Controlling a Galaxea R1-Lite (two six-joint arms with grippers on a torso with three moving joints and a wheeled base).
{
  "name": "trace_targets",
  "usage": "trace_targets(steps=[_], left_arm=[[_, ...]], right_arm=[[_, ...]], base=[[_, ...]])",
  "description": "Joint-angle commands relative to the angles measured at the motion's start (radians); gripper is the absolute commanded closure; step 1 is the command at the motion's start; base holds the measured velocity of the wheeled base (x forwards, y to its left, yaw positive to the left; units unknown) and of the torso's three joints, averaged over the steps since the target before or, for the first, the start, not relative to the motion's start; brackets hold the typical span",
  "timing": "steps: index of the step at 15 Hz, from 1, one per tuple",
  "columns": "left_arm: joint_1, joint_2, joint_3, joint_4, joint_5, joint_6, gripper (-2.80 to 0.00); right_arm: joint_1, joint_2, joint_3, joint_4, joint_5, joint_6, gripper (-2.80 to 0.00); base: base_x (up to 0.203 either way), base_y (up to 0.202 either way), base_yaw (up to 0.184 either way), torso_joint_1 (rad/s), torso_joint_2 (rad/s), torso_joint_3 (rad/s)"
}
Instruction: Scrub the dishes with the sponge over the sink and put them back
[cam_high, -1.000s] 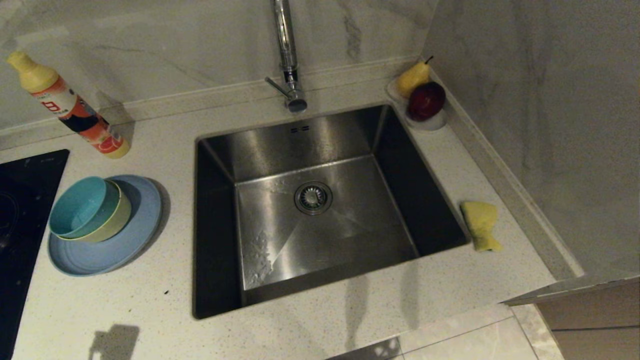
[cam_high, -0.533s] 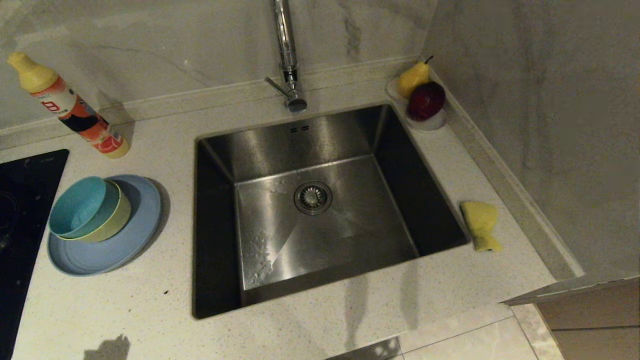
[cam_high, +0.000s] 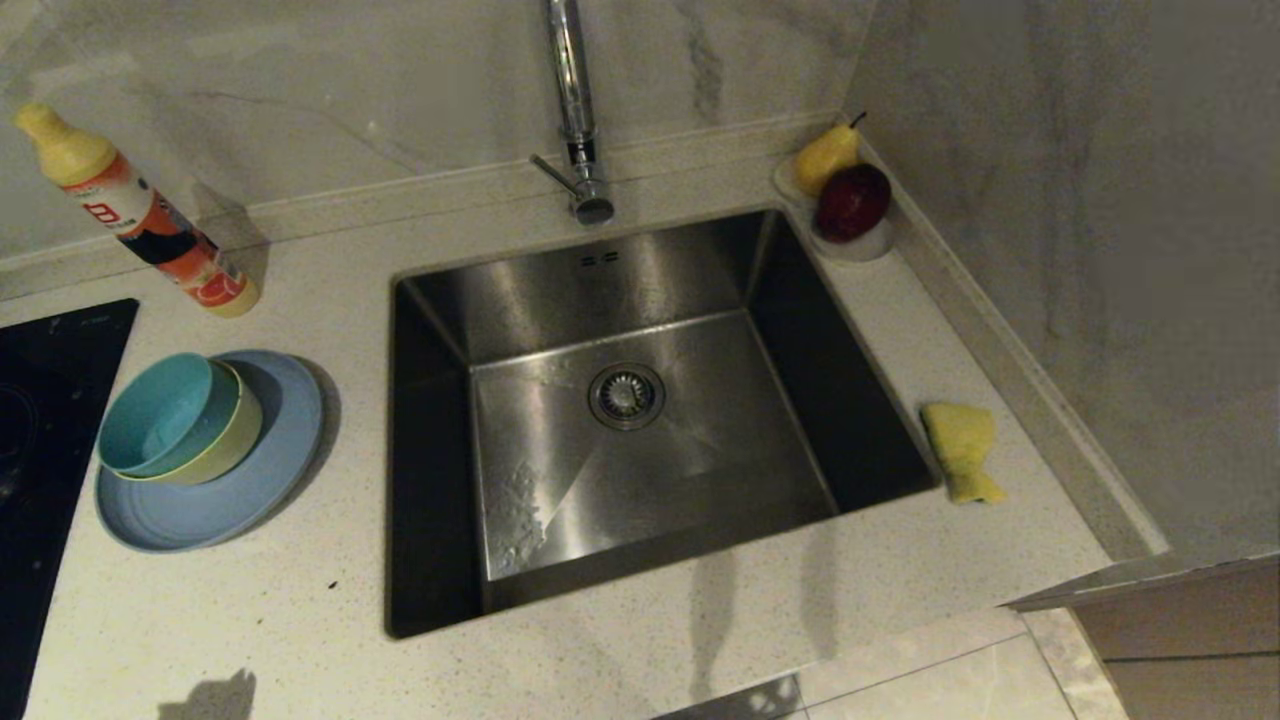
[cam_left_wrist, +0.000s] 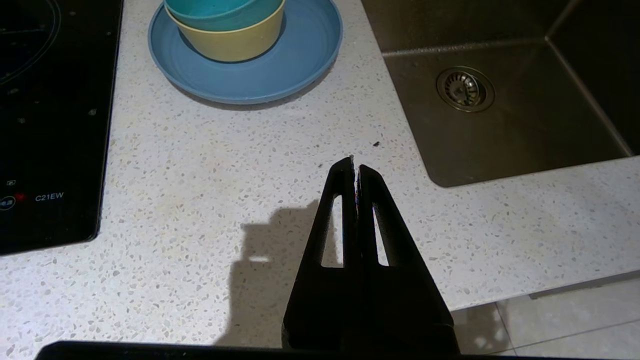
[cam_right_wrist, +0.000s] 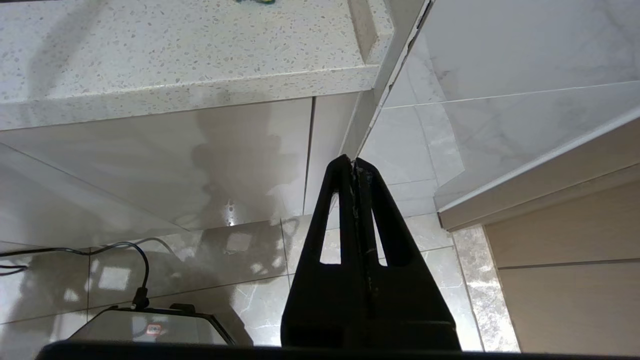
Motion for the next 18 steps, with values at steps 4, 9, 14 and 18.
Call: trace_targets(steps=[4,9,14,18], left_arm=[[0.0,0.003,0.04,-0.001,0.0,-0.002,0.0],[0.0,0.003,0.04,-0.001,0.0,-0.002,0.0],[0.0,0.003,0.04,-0.001,0.0,-0.002,0.0],[0.0,0.003,0.04,-0.001,0.0,-0.002,0.0]], right_arm=[[0.001,-0.002,0.0,-0.001,0.003,-0.008,0.0],[0.001,-0.002,-0.001,0.001,0.004,0.004,0.0],[0.001,0.0,-0.001,0.001,0.003,0.008,0.0],[0.001,0.0,-0.001,0.001,0.001,0.027,0.0]], base=[[0.0,0.0,0.0,0.0,0.0,0.0],[0.0,0.0,0.0,0.0,0.0,0.0],[0.0,0.0,0.0,0.0,0.0,0.0],[0.0,0.0,0.0,0.0,0.0,0.0]])
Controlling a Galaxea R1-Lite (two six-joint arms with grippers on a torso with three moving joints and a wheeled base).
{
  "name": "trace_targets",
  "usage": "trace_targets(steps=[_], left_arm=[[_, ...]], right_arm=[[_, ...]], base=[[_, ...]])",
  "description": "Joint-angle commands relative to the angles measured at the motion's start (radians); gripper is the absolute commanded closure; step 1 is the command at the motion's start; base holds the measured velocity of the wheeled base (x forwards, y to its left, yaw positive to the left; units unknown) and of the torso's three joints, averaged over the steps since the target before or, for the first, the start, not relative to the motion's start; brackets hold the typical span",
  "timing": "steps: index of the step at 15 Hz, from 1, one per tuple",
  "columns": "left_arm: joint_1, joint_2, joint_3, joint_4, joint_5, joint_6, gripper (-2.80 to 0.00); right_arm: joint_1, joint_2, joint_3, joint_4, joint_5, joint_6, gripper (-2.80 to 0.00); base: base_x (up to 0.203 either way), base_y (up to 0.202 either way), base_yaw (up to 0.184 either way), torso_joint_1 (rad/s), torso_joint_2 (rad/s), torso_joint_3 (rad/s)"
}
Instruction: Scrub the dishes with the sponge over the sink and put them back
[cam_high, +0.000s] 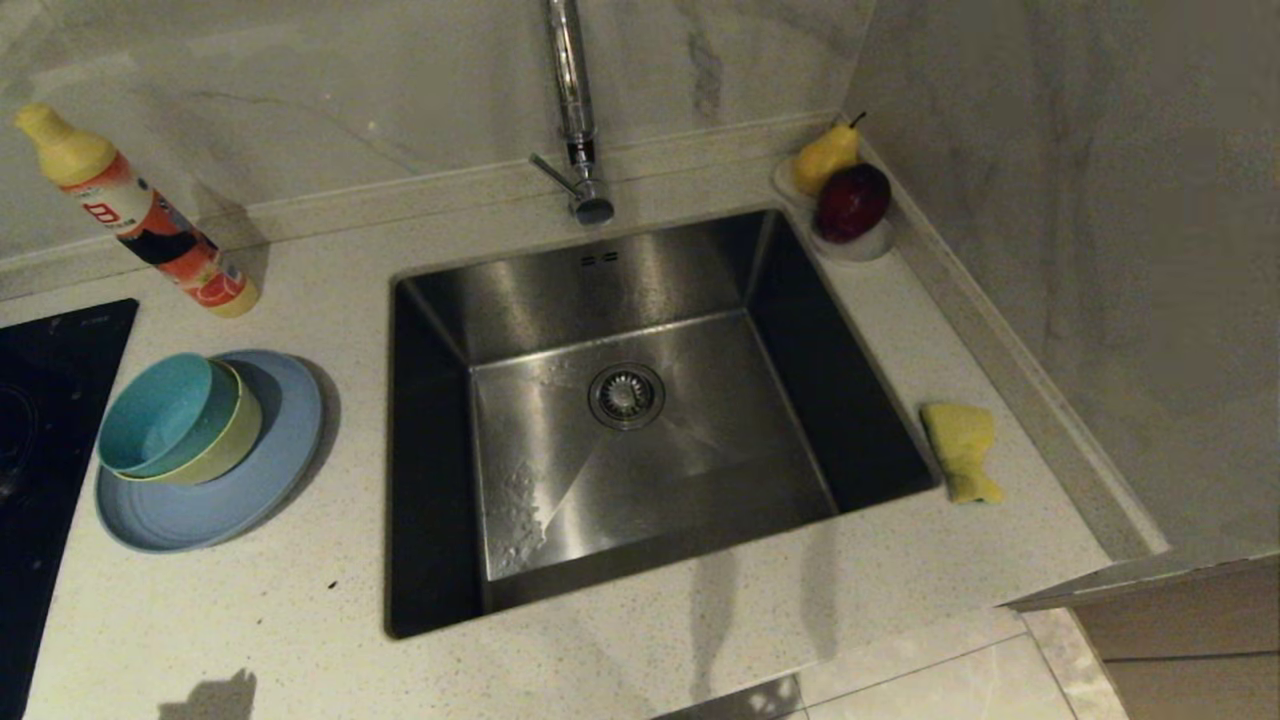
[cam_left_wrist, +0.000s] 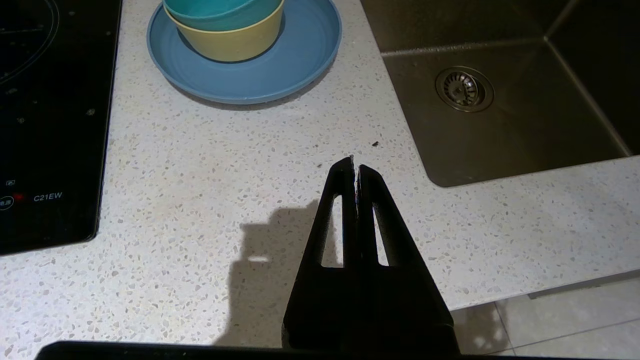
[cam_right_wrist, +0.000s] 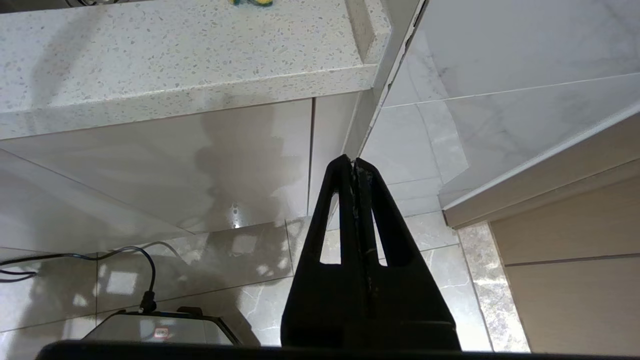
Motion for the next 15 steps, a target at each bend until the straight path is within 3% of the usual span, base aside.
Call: trace_targets(steps=[1,15], left_arm=[[0.0,0.002,0.04,-0.001,0.001,0.0,0.0],[0.0,0.002,0.04,-0.001,0.001,0.0,0.0]], right_arm=[[0.0,-0.002,-0.001,-0.001,0.0,0.005,0.0],[0.0,-0.002,-0.001,-0.001,-0.002,0.008,0.0]], base=[[0.0,0.0,0.0,0.0,0.0,0.0],[0.0,0.0,0.0,0.0,0.0,0.0]])
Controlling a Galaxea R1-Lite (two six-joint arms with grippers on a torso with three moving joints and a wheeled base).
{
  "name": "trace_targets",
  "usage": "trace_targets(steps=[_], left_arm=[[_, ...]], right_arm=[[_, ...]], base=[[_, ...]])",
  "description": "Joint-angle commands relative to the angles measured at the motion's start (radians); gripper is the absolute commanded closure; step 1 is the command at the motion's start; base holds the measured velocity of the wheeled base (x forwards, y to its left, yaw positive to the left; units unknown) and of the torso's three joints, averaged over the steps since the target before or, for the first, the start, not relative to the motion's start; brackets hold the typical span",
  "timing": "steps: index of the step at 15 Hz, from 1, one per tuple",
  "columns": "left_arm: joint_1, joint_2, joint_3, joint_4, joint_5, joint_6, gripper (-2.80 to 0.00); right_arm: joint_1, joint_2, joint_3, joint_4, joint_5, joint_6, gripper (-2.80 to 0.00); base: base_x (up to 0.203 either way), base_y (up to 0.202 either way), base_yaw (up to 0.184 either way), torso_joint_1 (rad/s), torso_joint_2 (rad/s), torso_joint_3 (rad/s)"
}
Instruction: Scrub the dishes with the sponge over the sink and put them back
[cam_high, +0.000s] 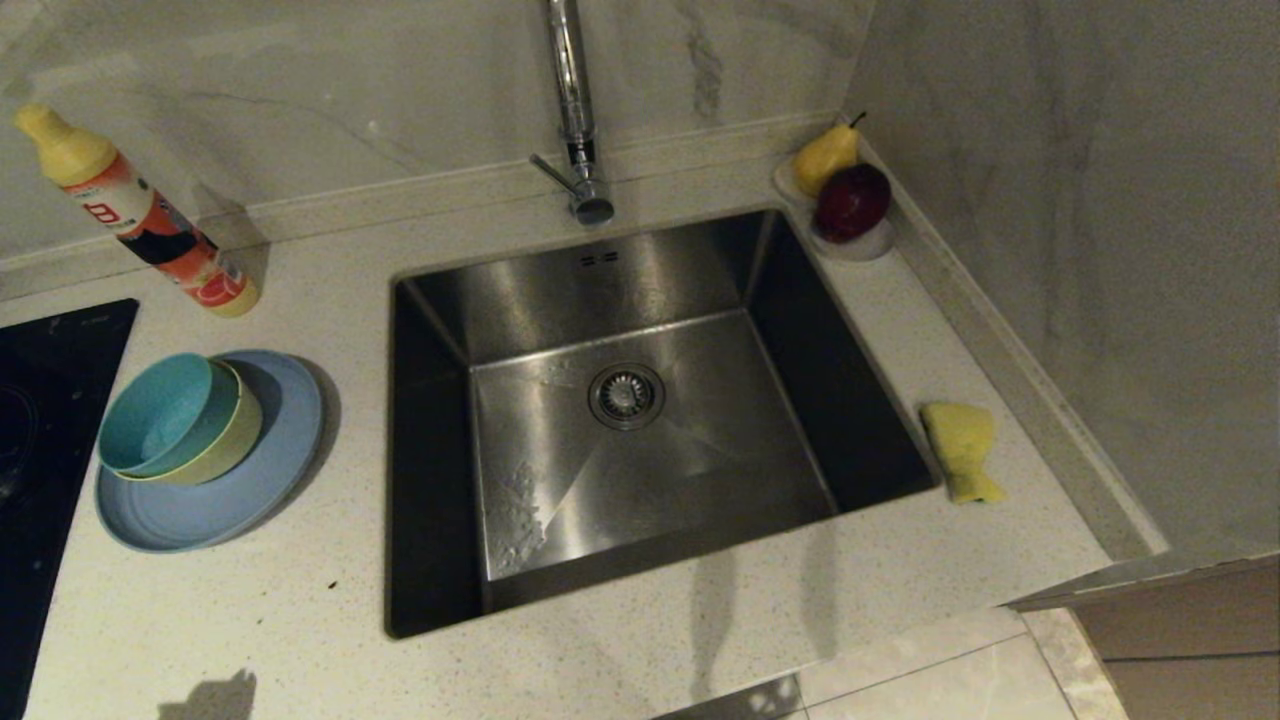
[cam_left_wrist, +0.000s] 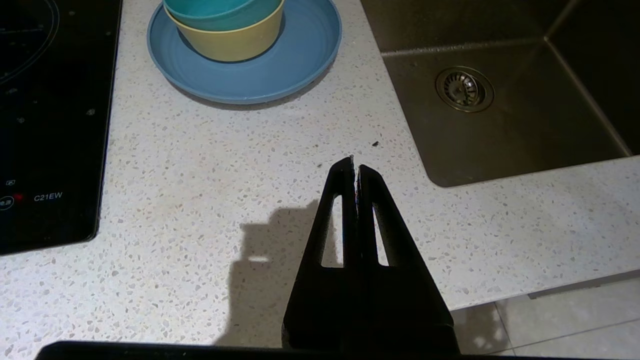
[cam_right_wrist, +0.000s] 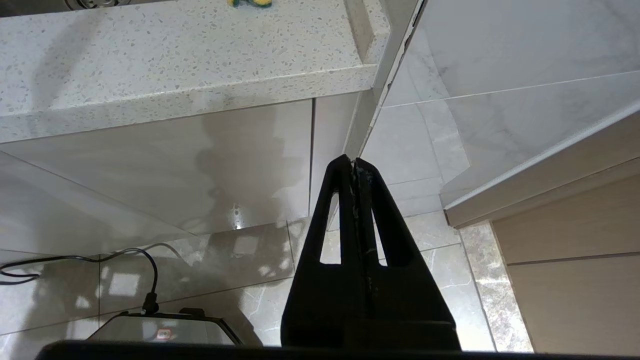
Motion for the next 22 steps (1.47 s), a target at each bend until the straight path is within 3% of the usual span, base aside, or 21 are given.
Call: trace_targets(steps=[1,22], left_arm=[[0.0,0.002,0.04,-0.001,0.001,0.0,0.0],[0.0,0.002,0.04,-0.001,0.001,0.0,0.0]], right_arm=[[0.0,-0.002,0.0,0.0,0.0,0.001,0.0],[0.0,-0.003,0.001,-0.001,0.0,0.004,0.0]], base=[[0.0,0.0,0.0,0.0,0.0,0.0],[0.0,0.0,0.0,0.0,0.0,0.0]])
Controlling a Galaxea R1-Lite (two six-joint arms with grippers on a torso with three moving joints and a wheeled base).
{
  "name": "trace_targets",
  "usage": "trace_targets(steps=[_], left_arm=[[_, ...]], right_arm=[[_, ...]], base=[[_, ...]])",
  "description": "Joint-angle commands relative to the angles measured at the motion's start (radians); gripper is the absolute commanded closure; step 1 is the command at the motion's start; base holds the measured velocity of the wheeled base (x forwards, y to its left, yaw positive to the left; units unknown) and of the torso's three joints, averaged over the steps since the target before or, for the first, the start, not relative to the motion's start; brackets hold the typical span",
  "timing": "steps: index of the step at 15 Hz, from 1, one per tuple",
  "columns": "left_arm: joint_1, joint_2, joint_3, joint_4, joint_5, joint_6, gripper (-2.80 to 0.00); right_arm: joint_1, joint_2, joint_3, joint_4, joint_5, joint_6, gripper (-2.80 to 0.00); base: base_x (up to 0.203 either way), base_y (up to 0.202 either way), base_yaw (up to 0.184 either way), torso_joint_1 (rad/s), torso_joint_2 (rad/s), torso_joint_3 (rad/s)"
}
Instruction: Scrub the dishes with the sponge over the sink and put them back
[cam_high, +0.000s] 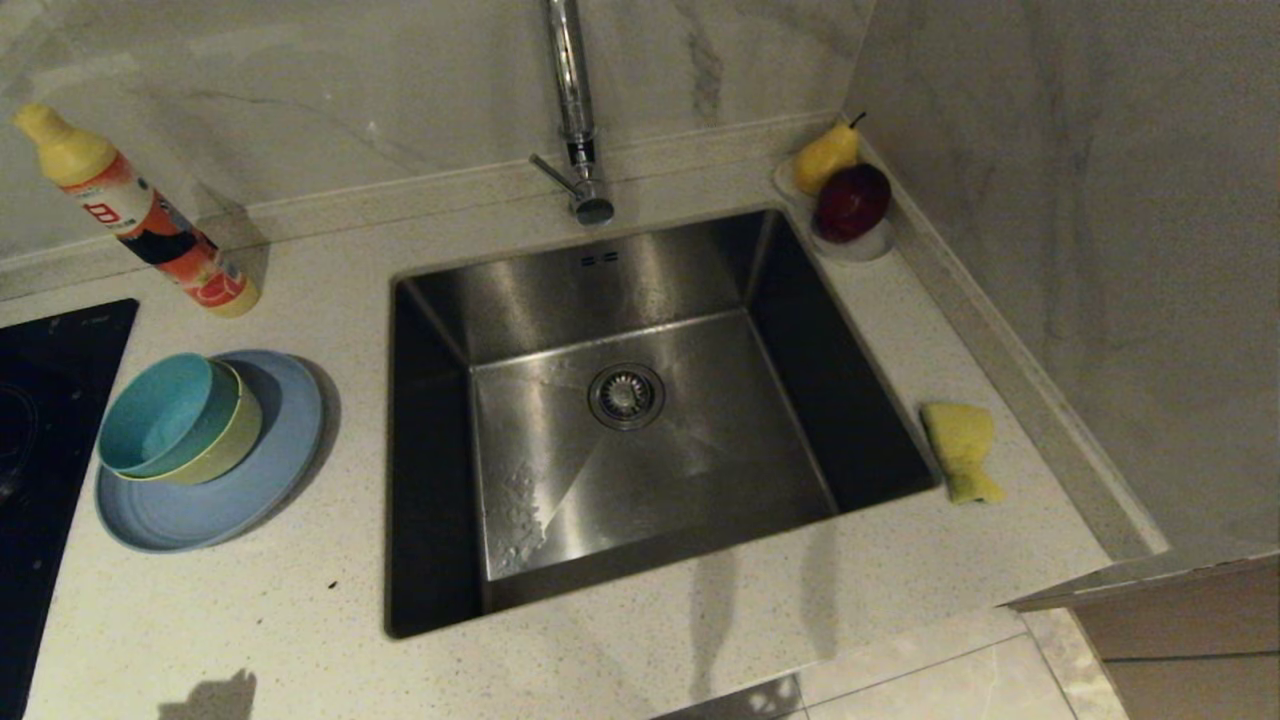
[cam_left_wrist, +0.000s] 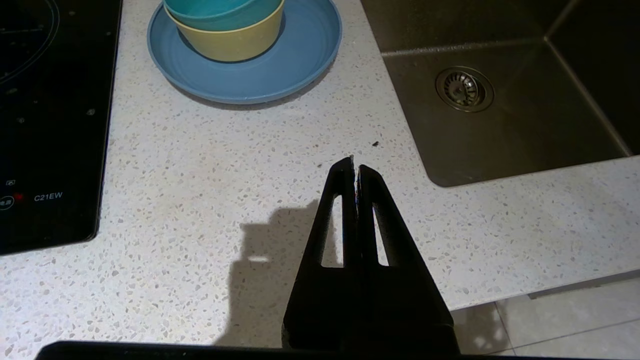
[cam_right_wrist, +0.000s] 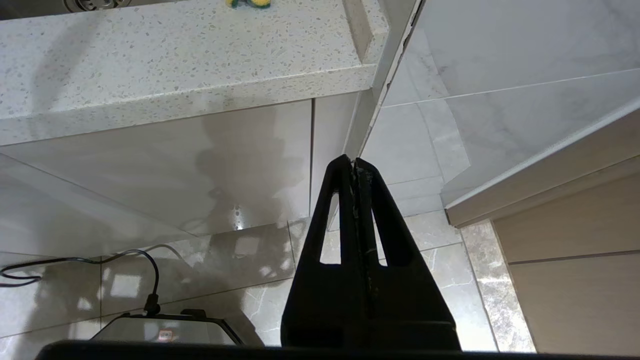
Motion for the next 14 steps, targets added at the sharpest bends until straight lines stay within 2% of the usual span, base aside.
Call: trace_targets(steps=[1,14], left_arm=[[0.0,0.0,0.04,-0.001,0.0,-0.001,0.0],[0.0,0.0,0.04,-0.001,0.0,-0.001,0.0]], right_arm=[[0.0,0.0,-0.002,0.001,0.003,-0.003,0.0],[0.0,-0.002,0.0,0.001,0.001,0.007,0.0]], base=[[0.0,0.0,0.0,0.0,0.0,0.0],[0.0,0.0,0.0,0.0,0.0,0.0]])
